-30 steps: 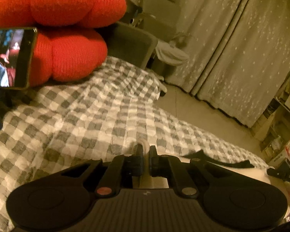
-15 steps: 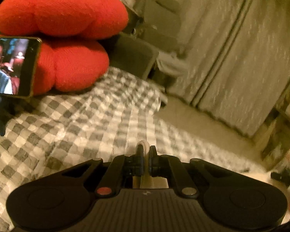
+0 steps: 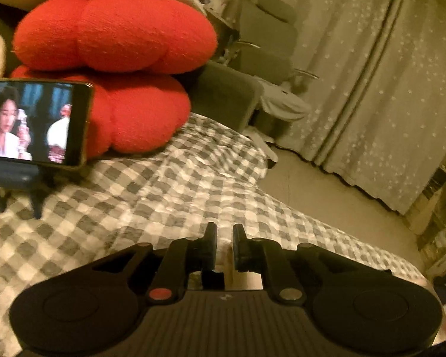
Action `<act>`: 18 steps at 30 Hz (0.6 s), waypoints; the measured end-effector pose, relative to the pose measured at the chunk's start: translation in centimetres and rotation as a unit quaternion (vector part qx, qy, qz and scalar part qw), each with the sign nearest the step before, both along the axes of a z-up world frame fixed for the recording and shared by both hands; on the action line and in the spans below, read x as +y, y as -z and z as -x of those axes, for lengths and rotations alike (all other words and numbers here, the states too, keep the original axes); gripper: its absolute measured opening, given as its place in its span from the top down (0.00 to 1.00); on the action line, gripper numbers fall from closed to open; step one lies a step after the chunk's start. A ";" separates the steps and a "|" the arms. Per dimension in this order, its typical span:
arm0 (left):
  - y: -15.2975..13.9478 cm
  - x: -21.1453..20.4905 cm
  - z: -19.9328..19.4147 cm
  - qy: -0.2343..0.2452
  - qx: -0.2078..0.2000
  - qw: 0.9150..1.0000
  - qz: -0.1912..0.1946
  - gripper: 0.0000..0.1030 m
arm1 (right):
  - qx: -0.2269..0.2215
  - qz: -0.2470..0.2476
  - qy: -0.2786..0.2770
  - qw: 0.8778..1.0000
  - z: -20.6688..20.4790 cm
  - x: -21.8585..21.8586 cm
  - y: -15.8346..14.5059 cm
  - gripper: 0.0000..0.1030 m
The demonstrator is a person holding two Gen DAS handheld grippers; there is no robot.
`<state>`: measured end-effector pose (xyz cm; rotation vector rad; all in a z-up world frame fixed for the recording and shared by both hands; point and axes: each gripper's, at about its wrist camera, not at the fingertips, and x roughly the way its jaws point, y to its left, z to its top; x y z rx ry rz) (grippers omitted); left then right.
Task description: Fold clothes
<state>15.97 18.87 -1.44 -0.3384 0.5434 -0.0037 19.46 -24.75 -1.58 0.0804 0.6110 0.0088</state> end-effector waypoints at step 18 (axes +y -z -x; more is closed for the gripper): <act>1.5 -8.8 4.5 0.063 0.030 0.993 -0.095 0.87 | 0.072 0.053 -0.150 0.985 6.2 10.5 1.7 0.67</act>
